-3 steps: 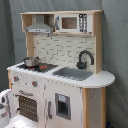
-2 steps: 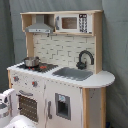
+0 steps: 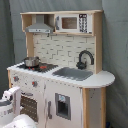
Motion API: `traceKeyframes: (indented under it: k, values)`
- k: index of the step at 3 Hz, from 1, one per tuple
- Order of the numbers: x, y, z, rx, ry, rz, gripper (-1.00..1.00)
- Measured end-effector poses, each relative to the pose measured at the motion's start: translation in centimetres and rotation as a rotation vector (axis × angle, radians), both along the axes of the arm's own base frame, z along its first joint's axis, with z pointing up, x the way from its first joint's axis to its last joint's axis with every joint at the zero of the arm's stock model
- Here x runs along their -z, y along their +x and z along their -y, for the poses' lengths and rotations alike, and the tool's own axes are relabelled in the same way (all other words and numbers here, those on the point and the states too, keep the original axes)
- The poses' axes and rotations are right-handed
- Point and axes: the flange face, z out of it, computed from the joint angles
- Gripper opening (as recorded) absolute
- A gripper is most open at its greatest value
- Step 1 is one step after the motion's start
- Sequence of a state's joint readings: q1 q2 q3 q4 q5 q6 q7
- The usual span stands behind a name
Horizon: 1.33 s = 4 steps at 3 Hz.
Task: Play with the kitchen
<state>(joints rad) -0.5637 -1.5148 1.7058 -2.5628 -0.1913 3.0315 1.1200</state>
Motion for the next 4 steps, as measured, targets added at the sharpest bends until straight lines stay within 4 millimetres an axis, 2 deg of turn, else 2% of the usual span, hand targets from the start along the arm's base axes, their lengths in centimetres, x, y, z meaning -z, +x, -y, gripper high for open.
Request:
traceKeyframes:
  k: [1,2,3,4]
  values:
    - [-0.3,2.3,-1.2,-0.011,0.029,-0.009,1.0]
    - [-0.2,4.6,-1.6,-0.023,0.044,-0.024,1.0]
    - [0.0,6.5,-0.8,-0.04,0.052,-0.043,1.0]
    - [0.1,6.2,-1.3,-0.08,-0.055,-0.049,1.0]
